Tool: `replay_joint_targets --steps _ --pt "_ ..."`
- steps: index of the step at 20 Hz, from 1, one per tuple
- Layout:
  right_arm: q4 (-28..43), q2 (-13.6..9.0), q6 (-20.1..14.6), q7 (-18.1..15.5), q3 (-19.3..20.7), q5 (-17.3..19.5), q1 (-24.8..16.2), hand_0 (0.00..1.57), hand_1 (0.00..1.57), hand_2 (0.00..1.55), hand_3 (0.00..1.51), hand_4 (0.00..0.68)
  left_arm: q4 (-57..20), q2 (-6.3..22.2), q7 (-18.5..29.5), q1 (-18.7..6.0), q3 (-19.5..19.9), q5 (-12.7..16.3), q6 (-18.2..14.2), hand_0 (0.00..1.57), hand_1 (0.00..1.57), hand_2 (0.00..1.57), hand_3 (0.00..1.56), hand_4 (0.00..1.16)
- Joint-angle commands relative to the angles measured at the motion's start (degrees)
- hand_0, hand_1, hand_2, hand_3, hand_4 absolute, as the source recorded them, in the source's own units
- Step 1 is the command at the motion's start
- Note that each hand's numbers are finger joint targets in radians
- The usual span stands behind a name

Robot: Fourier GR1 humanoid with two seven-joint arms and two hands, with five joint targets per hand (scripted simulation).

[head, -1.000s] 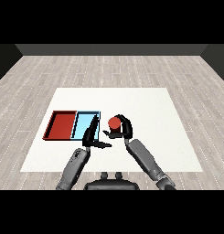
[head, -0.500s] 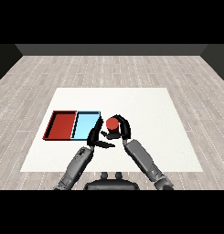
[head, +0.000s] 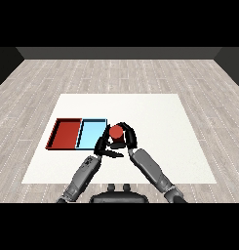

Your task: Pick the red can and put it in the red box

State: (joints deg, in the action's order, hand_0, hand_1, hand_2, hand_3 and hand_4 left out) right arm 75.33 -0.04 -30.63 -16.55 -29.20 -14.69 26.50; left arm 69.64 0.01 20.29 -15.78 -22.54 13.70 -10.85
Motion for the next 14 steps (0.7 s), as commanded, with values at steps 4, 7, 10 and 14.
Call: replay_joint_targets --steps 4,7,10,14 --pt "0.7 0.0 -0.1 0.6 -1.4 -1.8 1.3 1.48 1.48 1.44 1.37 0.620 -0.1 0.0 -1.0 -3.2 -5.2 4.2 -4.2 0.00 0.00 0.00 0.00 0.00" --pt "-0.6 0.0 -0.7 0.9 -1.3 -2.1 2.8 1.50 1.50 1.45 1.38 0.618 -4.0 0.0 2.8 -5.8 -7.6 6.7 -6.4 0.00 0.00 0.00 0.00 0.00" --pt "2.6 0.0 -5.8 -1.2 -8.6 -3.9 -0.4 1.49 1.49 1.45 1.37 0.617 3.7 0.0 -2.1 -1.7 -5.1 3.5 -3.9 0.00 0.00 0.00 0.00 0.00" --pt "-4.4 0.0 0.4 -4.0 -3.3 -5.8 2.7 1.48 1.48 1.46 1.37 0.642 -0.8 0.0 -0.2 -5.5 -3.3 2.9 -4.0 0.00 0.00 0.00 0.00 0.16"
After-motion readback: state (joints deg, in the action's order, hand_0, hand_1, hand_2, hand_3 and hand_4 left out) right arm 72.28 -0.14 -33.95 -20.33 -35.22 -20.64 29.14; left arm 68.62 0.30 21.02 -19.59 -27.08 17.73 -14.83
